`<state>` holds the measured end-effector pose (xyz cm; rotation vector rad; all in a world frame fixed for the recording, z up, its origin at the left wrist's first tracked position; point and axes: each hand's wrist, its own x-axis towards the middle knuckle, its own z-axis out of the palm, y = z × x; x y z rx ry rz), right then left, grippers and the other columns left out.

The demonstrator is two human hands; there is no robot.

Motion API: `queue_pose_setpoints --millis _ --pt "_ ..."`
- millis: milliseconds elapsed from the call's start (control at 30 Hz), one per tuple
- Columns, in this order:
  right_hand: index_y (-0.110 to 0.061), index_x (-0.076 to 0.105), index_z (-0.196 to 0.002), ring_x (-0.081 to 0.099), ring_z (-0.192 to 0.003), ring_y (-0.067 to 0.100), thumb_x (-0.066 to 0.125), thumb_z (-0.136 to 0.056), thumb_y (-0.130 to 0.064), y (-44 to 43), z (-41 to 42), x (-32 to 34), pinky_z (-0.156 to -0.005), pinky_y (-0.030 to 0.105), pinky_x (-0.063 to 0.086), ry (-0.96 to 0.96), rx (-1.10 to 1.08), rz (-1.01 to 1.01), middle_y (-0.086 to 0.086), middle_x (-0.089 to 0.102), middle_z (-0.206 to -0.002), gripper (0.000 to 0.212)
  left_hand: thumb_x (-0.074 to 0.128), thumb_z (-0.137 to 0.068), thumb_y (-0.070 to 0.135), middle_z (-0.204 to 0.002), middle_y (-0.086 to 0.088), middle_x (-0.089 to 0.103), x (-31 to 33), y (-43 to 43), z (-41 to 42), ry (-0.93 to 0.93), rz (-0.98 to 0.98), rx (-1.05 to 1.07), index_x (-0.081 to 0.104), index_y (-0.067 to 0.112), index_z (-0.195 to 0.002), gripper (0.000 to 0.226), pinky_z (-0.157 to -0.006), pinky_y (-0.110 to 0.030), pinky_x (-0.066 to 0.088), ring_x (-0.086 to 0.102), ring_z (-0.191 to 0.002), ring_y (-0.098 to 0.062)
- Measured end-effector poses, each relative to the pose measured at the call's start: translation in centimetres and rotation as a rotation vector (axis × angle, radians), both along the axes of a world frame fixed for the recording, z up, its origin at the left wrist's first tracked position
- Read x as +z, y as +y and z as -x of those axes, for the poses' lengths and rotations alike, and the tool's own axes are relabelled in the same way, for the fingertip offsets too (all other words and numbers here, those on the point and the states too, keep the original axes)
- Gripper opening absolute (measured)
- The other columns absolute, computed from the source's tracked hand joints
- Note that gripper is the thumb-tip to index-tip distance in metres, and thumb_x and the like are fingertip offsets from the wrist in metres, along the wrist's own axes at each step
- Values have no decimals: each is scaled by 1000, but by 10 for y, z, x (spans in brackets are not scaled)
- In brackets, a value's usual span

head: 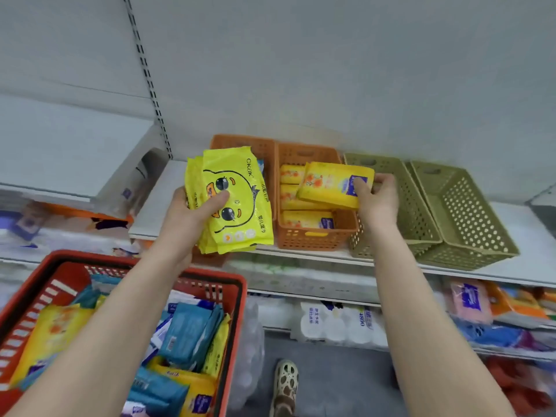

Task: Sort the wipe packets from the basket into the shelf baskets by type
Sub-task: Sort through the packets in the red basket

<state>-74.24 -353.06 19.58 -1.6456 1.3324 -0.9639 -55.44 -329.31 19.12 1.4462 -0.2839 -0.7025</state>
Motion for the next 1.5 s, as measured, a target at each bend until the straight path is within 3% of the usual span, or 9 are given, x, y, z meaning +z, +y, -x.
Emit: queue_pose_setpoints --millis 267,367,600,867,1000,1133,1267,1400,1500 --pt "-4 50 -120 58 -112 34 59 -96 -23 -101 -90 -33 -85 34 42 249 140 -73 17 61 -120 32 81 -70 36 -107 -3 75 -4 -79 -7 -5 -11 63 59 17 -119 57 -76 -41 60 74 -93 -22" --pt "-2 50 -123 56 -116 36 55 -98 -22 -123 -116 -45 -88 35 43 344 199 -87 19 59 -125 33 75 -82 23 -97 5 77 -6 -96 -14 -16 -5 66 62 23 -108 29 -70 -33 60 74 -89 -16" --pt "3 41 -133 51 -121 35 51 -96 -14 -121 -133 -63 -99 37 41 1008 428 254 21 52 -133 42 74 -84 23 -105 4 76 -7 -120 -28 -20 -12 68 60 26 -114 34 -74 -33 59 74 -93 -17" --pt "-21 47 -139 49 -117 34 56 -92 -12 -124 -125 -86 -91 40 47 1065 622 472 13 55 -128 48 75 -81 26 -101 8 76 -12 -131 -34 17 -14 54 60 30 -110 32 -71 -32 60 74 -92 -16" --pt "-22 48 -137 49 -117 33 56 -92 -13 -125 -127 -87 -88 40 47 1060 601 459 11 55 -129 47 79 -68 38 -113 5 73 -15 -132 -35 36 -10 34 57 27 -128 65 -85 -43 59 72 -100 -18" --pt "-24 60 -128 58 -113 24 54 -97 -38 -111 -123 -54 -91 39 49 644 577 283 2 64 -123 35 82 -70 38 -118 3 72 -14 -134 -35 41 6 18 56 28 -130 66 -90 -48 56 70 -105 -21" --pt "-26 67 -113 67 -101 12 58 -83 -66 -65 -122 -9 -88 40 55 103 798 -340 -7 71 -109 51 86 -57 63 -124 4 69 -11 -138 -30 43 -24 20 53 29 -135 92 -95 -51 54 68 -111 -21" --pt "-24 65 -115 70 -99 14 75 -81 -42 -48 -121 -14 -91 46 56 -44 755 -449 -6 74 -107 39 69 -75 68 -133 9 63 -6 -136 -23 116 12 12 45 36 -142 78 -99 -51 51 63 -119 -17" --pt "-25 63 -110 70 -103 23 73 -87 -27 -54 -114 -18 -94 51 53 -231 664 -620 1 73 -111 26 64 -90 38 -131 1 65 -10 -134 -21 238 62 -38 43 30 -144 58 -87 -48 58 67 -113 -23"
